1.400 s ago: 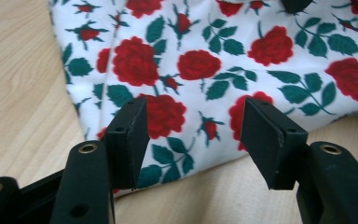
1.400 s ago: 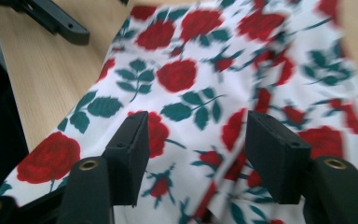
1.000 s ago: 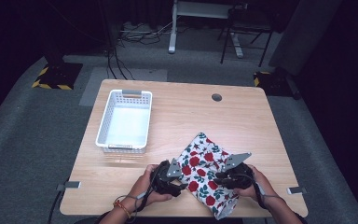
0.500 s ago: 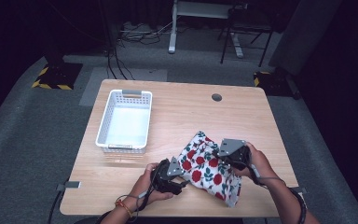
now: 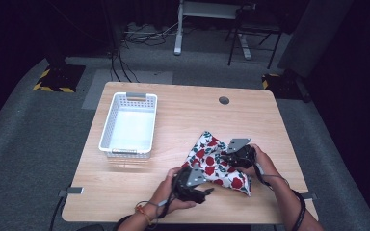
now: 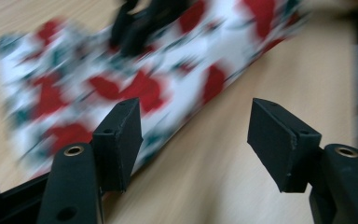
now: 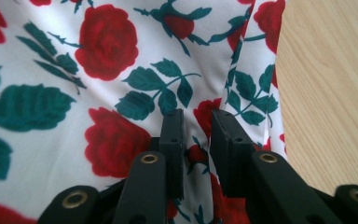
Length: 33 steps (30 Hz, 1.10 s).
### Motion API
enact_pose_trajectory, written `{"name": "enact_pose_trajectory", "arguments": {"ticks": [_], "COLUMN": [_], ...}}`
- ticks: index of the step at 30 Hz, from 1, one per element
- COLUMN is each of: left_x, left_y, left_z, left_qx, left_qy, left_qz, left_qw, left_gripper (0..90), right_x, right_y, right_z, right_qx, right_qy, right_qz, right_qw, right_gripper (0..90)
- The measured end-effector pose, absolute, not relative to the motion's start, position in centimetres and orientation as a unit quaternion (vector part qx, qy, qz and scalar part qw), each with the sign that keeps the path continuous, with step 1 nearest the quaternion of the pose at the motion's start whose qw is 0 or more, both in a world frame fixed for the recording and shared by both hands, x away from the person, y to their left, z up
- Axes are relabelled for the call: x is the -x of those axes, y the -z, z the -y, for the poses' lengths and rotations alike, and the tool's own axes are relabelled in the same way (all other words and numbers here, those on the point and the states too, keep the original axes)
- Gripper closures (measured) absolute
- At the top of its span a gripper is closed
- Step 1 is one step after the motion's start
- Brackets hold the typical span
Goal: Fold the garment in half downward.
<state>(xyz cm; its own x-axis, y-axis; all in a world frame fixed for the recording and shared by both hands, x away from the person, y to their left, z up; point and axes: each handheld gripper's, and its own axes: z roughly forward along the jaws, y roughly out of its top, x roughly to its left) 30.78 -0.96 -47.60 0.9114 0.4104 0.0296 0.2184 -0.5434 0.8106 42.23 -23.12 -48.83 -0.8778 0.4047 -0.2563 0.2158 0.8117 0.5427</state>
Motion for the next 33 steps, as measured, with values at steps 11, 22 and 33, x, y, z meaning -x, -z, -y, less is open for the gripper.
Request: {"name": "enact_pose_trajectory", "arguments": {"ticks": [11,22,33], "left_x": [-32.4,-32.6,-31.4], "left_y": [49.3,50.0,50.5], "left_z": [5.7,2.3,-3.4], "left_qx": [-0.884,-0.882,-0.883], "left_qy": [-0.126,-0.113,-0.098], "left_qz": [-0.177,-0.208,-0.24], "left_qw": [0.413,0.407,0.391], "left_gripper": [35.2,33.9,33.2], "right_x": [-43.7,-46.6,-48.2], "right_y": [49.1,49.0,48.6], "right_z": [23.6,25.3,29.0], "right_qx": [-0.2,-0.252,-0.314], "right_qy": [-0.263,-0.237,-0.261], "right_qz": [-0.917,-0.906,-0.899], "right_qw": [0.223,0.243,0.161], "right_gripper": [73.8,68.2,53.5]}}
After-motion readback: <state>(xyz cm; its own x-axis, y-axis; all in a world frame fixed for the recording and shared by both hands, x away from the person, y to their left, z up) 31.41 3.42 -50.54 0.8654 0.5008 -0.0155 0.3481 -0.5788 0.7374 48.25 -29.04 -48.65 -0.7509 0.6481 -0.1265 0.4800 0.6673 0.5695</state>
